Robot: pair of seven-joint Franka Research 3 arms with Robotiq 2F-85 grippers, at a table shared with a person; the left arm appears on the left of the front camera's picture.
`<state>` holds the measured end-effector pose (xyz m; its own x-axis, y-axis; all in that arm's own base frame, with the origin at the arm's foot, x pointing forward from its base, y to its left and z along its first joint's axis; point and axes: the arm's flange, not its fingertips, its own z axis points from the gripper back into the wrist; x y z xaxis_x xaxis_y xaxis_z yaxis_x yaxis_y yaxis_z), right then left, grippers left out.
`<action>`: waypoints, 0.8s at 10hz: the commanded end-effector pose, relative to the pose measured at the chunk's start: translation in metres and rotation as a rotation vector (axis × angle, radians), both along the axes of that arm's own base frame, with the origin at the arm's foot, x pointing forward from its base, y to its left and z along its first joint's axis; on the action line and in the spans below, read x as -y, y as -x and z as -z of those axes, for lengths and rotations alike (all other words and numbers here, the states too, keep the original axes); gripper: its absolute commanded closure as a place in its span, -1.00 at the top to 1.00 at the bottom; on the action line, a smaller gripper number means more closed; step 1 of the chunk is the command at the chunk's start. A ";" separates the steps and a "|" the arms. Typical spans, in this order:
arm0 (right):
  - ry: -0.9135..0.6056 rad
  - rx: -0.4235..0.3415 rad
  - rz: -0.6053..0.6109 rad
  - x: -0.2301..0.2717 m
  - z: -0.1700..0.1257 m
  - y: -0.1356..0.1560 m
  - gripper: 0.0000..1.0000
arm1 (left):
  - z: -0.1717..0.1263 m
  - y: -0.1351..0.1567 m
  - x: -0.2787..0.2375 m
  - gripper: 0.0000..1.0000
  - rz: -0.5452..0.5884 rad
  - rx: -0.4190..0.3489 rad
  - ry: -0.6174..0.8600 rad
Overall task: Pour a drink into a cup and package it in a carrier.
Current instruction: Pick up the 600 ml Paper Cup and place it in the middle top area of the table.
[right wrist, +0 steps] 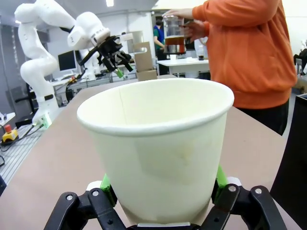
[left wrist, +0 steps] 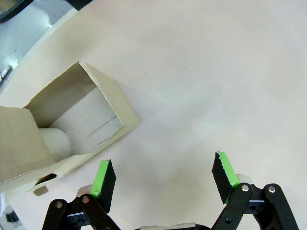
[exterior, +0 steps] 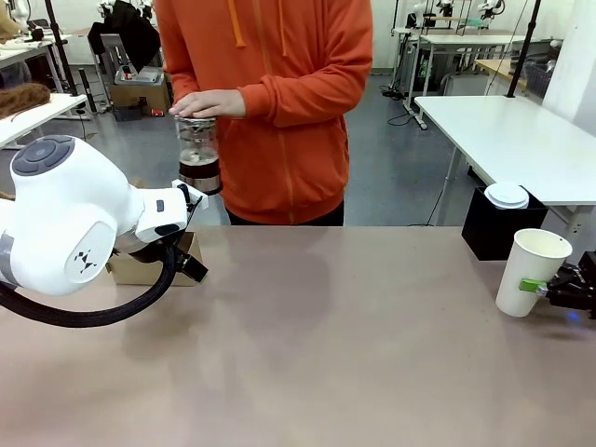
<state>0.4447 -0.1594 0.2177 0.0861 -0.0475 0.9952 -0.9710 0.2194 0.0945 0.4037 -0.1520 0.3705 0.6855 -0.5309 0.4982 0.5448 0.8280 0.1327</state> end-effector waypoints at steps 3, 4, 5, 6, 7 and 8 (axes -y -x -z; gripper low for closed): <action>0.005 0.014 0.004 0.001 0.000 0.000 0.69 | 0.000 0.000 0.000 1.00 0.000 0.000 0.001; 0.000 0.000 0.001 0.001 0.000 0.000 0.69 | 0.000 0.000 0.000 1.00 0.000 0.000 0.001; -0.044 0.048 0.083 -0.006 -0.023 0.017 0.69 | 0.000 0.000 0.000 1.00 0.000 0.000 0.001; -0.038 0.069 0.154 -0.020 -0.047 0.024 0.69 | 0.000 0.000 0.000 1.00 0.000 0.000 0.001; -0.059 0.074 0.205 -0.034 -0.068 0.026 0.69 | 0.000 0.000 0.000 1.00 0.000 0.000 0.001; -0.048 0.088 0.239 -0.050 -0.087 0.026 0.69 | 0.000 0.000 0.000 1.00 0.000 0.000 0.001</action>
